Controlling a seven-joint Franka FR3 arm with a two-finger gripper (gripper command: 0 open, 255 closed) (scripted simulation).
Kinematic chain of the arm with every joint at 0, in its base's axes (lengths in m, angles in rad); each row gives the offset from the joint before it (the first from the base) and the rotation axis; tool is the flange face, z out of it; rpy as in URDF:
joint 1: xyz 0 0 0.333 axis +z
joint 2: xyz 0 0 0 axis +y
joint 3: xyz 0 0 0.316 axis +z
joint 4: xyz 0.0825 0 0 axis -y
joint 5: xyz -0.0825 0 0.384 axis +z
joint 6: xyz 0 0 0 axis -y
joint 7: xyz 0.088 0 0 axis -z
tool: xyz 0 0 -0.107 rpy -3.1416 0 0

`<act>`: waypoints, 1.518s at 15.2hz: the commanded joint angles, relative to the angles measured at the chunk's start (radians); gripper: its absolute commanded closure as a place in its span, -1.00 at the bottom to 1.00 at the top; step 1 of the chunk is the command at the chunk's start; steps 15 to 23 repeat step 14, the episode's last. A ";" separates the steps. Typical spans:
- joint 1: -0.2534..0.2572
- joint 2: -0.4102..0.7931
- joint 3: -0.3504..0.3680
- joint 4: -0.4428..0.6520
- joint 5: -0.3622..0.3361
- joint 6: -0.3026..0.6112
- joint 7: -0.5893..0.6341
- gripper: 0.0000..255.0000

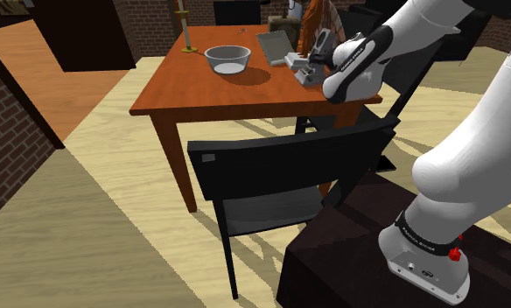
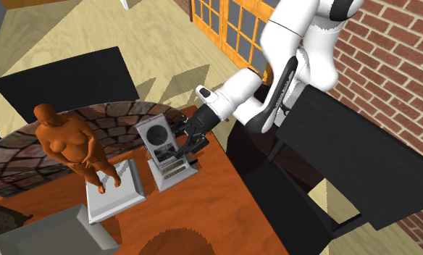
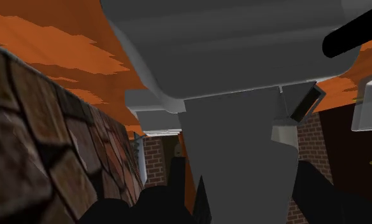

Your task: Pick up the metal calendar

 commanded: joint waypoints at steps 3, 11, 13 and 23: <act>-0.004 -0.049 0.000 0.007 -0.010 -0.054 0.012 1.00; -0.010 -0.141 -0.002 0.029 -0.043 -0.168 0.047 1.00; -0.011 -0.153 -0.004 0.034 -0.049 -0.184 0.054 1.00; -0.011 -0.153 -0.004 0.034 -0.049 -0.184 0.054 1.00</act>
